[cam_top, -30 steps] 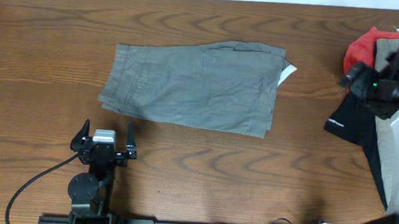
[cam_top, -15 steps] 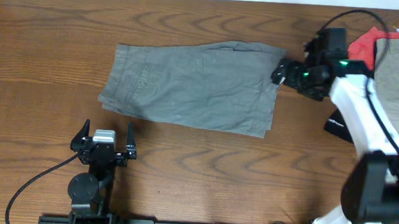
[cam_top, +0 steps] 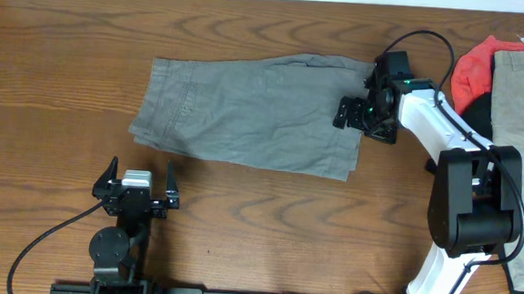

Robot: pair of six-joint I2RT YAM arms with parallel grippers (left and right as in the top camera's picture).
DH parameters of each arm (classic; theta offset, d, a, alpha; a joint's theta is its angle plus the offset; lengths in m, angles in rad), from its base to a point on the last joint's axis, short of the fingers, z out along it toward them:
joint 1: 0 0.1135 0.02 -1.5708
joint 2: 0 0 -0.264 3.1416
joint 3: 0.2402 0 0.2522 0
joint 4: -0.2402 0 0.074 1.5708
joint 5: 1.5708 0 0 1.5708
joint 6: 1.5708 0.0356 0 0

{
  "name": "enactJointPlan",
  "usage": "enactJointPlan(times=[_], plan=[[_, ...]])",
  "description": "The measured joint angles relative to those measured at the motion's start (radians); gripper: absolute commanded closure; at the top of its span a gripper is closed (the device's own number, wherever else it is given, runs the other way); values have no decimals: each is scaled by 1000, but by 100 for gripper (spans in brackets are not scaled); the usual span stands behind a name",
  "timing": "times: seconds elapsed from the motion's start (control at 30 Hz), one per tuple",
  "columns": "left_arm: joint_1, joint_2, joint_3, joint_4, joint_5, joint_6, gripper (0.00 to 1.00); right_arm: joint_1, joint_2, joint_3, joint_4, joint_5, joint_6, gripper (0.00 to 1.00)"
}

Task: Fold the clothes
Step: 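Grasp the right edge of the shorts with the right gripper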

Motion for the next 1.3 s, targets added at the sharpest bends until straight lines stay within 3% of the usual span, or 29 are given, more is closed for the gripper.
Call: enactJointPlan(times=[0.27,1.3], plan=[[0,0,0,0,0,0,2,8,0,0,-3,17,0,14],[0,0,0,0,0,0,2,47,0,-21,-13,69,4,17]])
